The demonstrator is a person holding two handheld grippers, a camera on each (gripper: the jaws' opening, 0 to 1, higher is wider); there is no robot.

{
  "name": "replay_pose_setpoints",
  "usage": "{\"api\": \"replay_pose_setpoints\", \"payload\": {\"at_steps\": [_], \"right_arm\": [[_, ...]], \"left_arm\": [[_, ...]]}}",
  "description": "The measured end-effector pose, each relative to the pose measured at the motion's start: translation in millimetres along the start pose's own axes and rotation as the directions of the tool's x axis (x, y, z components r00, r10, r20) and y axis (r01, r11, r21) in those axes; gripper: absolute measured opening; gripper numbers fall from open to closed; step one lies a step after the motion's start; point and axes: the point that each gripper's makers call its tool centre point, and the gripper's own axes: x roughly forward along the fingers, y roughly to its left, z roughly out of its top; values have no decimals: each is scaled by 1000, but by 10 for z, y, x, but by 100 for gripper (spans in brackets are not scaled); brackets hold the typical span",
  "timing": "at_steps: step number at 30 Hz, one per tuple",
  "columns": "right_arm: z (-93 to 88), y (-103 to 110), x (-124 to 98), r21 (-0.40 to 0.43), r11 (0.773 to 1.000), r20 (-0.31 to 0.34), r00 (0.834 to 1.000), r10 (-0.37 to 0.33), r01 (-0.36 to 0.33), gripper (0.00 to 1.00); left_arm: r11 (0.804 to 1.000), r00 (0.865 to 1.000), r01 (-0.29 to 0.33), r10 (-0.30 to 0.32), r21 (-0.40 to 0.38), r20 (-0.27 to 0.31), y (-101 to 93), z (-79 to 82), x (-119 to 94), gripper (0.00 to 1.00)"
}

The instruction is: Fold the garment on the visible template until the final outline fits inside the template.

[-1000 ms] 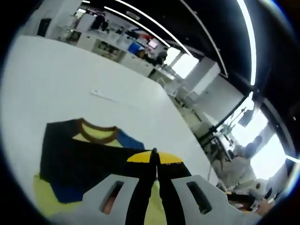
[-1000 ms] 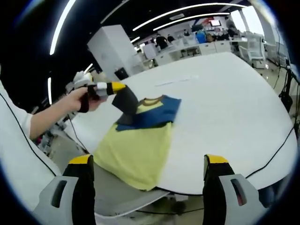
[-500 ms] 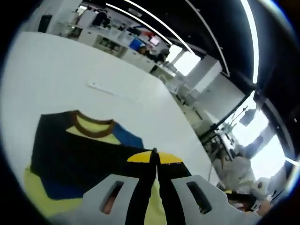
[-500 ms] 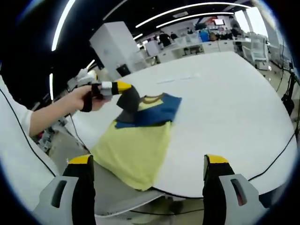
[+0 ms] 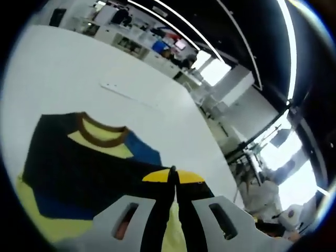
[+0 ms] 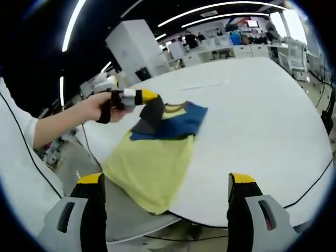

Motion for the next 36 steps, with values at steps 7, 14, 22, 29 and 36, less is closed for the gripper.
{"api": "replay_pose_setpoints", "payload": {"at_steps": [7, 14, 22, 29, 36], "right_arm": [[-14, -70, 12, 2, 1000, -12, 1000, 2, -2, 97], [-30, -140, 20, 10, 1000, -16, 1000, 3, -3, 97], [-53, -213, 23, 9, 1000, -28, 1000, -1, 1, 97], [-59, -272, 16, 17, 1000, -29, 1000, -7, 7, 96], [-77, -319, -1, 23, 1000, -32, 999, -12, 12, 96]], "left_arm": [[1000, 1000, 0, 0, -15, -17, 4, -83, 108, 0], [999, 999, -5, 4, -34, -35, 16, -176, 220, 0], [997, 999, -7, 3, -75, -53, 9, -282, 372, 0], [996, 997, -9, 3, -85, -71, -7, -366, 490, 0], [996, 996, -17, 8, -88, -93, 6, -460, 598, 0]]}}
